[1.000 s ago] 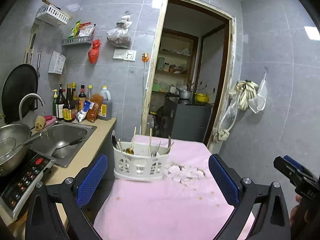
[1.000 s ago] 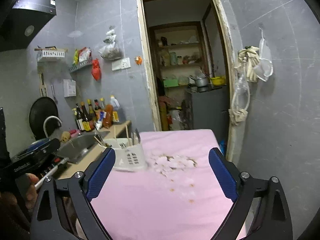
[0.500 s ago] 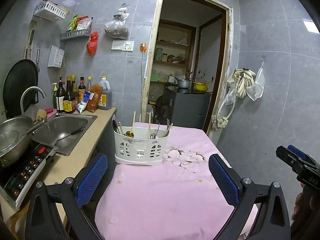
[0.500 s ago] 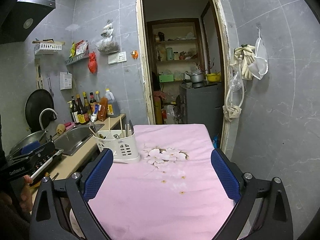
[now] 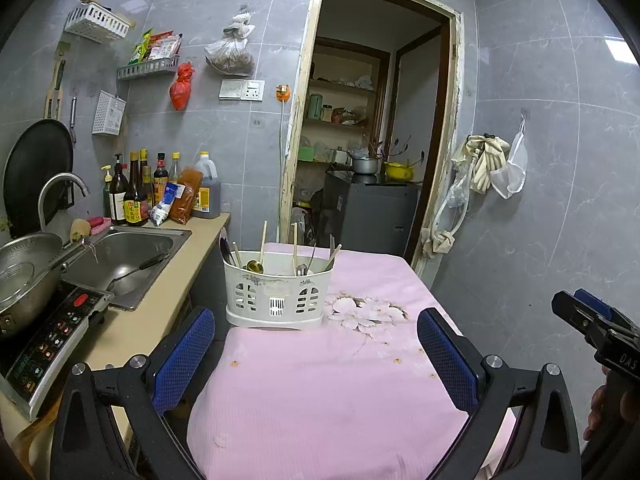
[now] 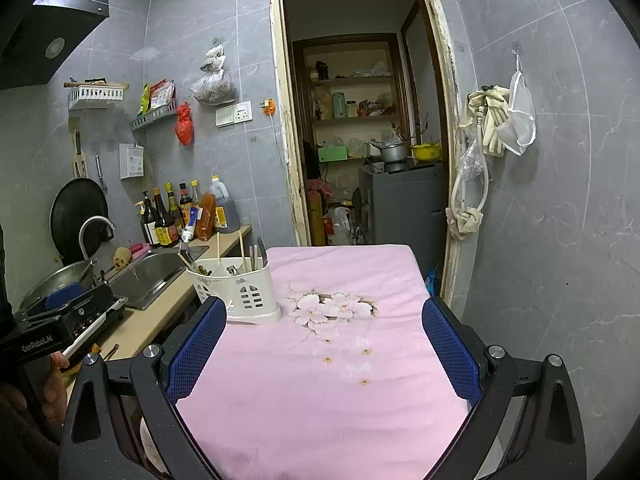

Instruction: Organize utensils

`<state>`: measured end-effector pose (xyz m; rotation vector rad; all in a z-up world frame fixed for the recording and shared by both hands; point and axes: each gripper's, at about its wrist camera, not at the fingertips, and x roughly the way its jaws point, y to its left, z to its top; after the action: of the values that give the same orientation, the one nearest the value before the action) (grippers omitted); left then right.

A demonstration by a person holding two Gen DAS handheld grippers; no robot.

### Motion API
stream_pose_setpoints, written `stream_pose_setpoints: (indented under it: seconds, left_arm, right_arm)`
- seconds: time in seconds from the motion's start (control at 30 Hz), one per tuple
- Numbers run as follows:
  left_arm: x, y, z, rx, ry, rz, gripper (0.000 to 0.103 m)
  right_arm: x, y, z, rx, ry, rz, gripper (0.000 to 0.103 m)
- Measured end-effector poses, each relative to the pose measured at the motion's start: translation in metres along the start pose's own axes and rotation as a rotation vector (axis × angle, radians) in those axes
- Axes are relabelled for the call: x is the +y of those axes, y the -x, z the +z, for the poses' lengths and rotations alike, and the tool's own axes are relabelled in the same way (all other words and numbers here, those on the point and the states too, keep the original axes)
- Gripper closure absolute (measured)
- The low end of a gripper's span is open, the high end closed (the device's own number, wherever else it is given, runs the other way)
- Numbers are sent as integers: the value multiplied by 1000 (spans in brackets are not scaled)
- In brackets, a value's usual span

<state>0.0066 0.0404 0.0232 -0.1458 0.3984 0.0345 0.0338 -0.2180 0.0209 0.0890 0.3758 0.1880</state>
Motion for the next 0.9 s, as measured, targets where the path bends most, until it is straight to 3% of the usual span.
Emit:
stream_pose_setpoints:
  seconds: [0.9]
  left_arm:
    - [5, -3, -5, 12, 6, -1, 1]
  right_arm:
    - [5, -2, -1, 6, 0, 4, 7]
